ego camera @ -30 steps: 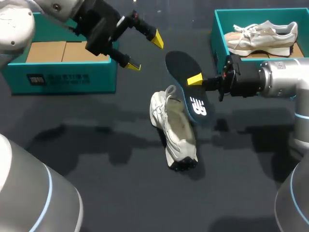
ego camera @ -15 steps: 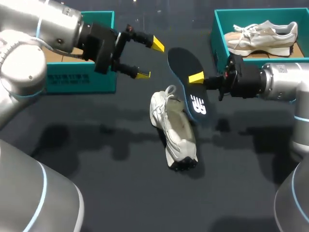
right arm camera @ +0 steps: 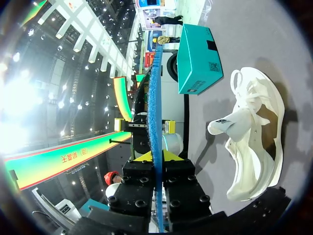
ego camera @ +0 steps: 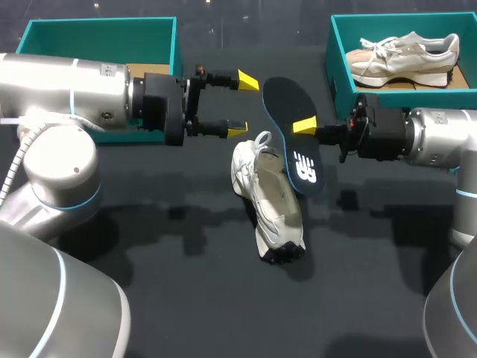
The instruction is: Take the shoe out of the shoebox, open the shoe tongue, remove and reinsert the insole, then place the shoe into the shoebox
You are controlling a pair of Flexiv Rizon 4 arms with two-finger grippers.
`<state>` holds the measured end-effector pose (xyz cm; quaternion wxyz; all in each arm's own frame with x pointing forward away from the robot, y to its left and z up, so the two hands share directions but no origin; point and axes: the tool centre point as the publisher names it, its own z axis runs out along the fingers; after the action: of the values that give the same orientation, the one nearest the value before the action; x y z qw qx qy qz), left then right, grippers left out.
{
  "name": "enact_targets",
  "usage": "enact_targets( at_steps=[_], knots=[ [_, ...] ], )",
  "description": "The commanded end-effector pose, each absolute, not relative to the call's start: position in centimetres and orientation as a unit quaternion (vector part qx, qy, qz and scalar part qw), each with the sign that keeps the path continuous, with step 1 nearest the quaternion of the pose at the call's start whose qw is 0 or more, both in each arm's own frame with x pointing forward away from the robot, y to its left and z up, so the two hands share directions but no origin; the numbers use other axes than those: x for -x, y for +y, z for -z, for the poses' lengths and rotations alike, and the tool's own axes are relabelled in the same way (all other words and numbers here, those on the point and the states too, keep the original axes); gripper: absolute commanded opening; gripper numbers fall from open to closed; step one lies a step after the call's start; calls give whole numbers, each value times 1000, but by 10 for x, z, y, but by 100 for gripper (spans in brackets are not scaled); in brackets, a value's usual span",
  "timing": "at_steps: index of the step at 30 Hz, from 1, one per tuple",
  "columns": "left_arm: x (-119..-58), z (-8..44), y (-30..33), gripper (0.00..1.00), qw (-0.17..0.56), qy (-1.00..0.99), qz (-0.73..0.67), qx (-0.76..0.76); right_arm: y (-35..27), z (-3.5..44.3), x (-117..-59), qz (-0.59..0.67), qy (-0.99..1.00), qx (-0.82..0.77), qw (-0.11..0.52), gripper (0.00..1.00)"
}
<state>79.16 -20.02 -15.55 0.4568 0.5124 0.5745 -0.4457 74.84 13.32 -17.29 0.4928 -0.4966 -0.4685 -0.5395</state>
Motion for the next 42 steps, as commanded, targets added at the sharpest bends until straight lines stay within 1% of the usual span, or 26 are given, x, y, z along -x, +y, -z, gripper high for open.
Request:
enact_targets(
  at_steps=[1, 6, 7, 9, 10, 12, 14, 18, 21, 23, 27, 28, 31, 32, 35, 36, 37, 42],
  knots=[
    [-797, 164, -220, 100, 473, 574, 449, -495, 140, 175, -743, 550, -455, 503, 487, 0],
    [-797, 167, -229, 100, 478, 576, 447, -490, 144, 174, -738, 557, -442, 514, 479, 0],
    [-797, 167, -231, 98, 479, 576, 446, -490, 146, 174, -737, 557, -442, 518, 477, 0],
    [-796, 169, -234, 87, 480, 577, 439, -493, 148, 175, -737, 556, -441, 519, 476, 0],
    [-796, 170, -236, 83, 481, 579, 434, -495, 149, 175, -736, 556, -442, 520, 475, 0],
    [-796, 172, -239, 69, 482, 581, 429, -497, 150, 176, -736, 557, -440, 520, 475, 0],
    [-796, 174, -241, 64, 479, 581, 428, -499, 151, 176, -735, 558, -439, 522, 473, 0],
    [-794, 176, -245, 49, 479, 581, 424, -504, 152, 175, -735, 558, -440, 523, 471, 0],
    [-793, 178, -248, 45, 479, 580, 421, -507, 154, 174, -735, 555, -442, 521, 474, 0],
    [-793, 179, -250, 38, 478, 580, 421, -508, 156, 174, -735, 553, -445, 519, 477, 0],
    [-792, 182, -252, 35, 475, 580, 419, -512, 158, 174, -735, 551, -446, 518, 480, 0],
    [-791, 182, -253, 35, 474, 579, 420, -513, 158, 174, -735, 550, -446, 517, 481, 0],
    [-790, 183, -255, 29, 474, 578, 420, -515, 158, 174, -736, 550, -446, 516, 482, 0],
    [-790, 184, -255, 26, 474, 578, 420, -515, 158, 174, -736, 550, -447, 516, 482, 0],
    [-790, 184, -256, 13, 474, 578, 420, -515, 159, 174, -737, 549, -447, 516, 483, 0],
    [-790, 184, -256, 5, 474, 578, 420, -515, 158, 174, -737, 549, -446, 516, 483, 0],
    [-790, 185, -257, 0, 474, 577, 420, -515, 158, 175, -737, 549, -446, 517, 483, 0],
    [-789, 186, -258, 0, 473, 575, 420, -519, 158, 177, -740, 549, -440, 518, 486, 0]
  ],
)
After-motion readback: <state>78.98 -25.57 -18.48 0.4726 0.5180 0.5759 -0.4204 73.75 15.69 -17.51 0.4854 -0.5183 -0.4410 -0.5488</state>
